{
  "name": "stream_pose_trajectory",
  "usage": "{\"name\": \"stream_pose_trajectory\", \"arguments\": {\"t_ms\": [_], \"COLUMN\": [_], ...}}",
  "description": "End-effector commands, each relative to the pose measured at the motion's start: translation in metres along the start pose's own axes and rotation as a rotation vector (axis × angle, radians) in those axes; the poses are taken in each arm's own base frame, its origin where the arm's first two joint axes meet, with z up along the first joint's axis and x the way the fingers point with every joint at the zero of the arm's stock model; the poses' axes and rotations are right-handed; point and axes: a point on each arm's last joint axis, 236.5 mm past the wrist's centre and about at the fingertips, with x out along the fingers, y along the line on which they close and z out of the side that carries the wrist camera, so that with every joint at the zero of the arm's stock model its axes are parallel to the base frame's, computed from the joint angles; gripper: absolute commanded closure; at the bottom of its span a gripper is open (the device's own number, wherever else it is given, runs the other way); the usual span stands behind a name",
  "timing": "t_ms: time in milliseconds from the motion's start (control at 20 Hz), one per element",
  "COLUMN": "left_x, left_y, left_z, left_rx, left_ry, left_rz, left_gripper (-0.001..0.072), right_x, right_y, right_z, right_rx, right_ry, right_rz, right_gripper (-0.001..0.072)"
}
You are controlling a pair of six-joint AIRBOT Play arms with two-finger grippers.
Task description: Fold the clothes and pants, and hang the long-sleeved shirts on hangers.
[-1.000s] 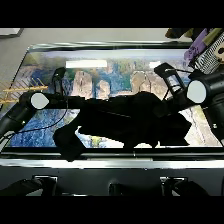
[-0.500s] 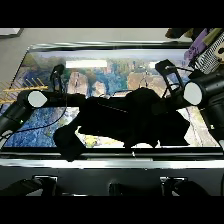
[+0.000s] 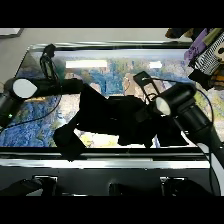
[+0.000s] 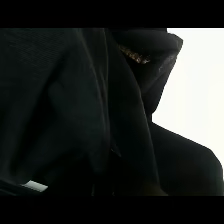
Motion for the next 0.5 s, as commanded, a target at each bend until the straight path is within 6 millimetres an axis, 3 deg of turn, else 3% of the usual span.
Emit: {"name": "stream_pose_trajectory", "arguments": {"t_ms": [0,150,250,350,450], "left_x": [-0.029,-0.066,-0.078,-0.07,-0.049], "left_y": [-0.02,-0.032,-0.037,-0.034,-0.032], "left_z": [0.007,-0.011,-0.046,-0.099,-0.141], "left_rx": [0.048,0.085,0.098,0.07,0.046], "left_ry": [0.009,0.047,0.111,0.198,0.24], "left_rz": [-0.026,-0.04,-0.051,-0.056,-0.078], "left_gripper": [0.0687,0.0688,0.0688,0.0687,0.0686], "right_x": [0.016,0.023,0.02,0.011,-0.001], "right_y": [0.007,0.005,0.005,0.005,0.002], "right_z": [0.014,0.032,0.045,0.055,0.058], "right_rx": [0.054,0.132,0.171,0.183,0.177], "right_ry": [-0.031,-0.089,-0.143,-0.179,-0.189], "right_rz": [-0.02,-0.035,-0.026,-0.018,-0.018], "right_gripper": [0.0685,0.0685,0.0685,0.0685,0.0685]}}
